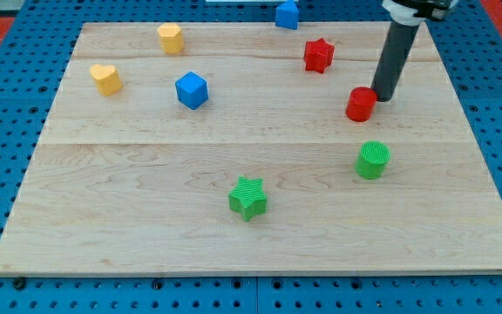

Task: Place your arm in between the red star and blue triangle

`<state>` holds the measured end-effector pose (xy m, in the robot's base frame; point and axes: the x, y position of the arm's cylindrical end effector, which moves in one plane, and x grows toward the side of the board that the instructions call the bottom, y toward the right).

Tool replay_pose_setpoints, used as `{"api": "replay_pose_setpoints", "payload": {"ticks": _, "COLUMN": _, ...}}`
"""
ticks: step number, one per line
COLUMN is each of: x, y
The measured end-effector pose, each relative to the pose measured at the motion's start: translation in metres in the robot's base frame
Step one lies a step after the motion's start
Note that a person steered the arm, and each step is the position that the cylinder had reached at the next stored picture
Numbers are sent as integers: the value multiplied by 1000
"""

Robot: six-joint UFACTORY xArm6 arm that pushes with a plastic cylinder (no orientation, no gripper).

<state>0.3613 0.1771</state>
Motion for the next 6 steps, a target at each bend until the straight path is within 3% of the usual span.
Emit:
{"api": "replay_pose_setpoints", "payload": {"ticks": 1, "x": -29, "y": 67}}
{"api": "replay_pose_setpoints", "payload": {"ticks": 2, "x": -98, "y": 123}}
{"api": "replay_pose_setpoints", "payload": {"ticks": 3, "x": -165, "y": 110}}
{"api": "replay_pose_setpoints", "payload": {"ticks": 4, "x": -170, "y": 101}}
{"api": "replay_pose_setpoints", "payload": {"ticks": 6, "x": -140, "y": -98}}
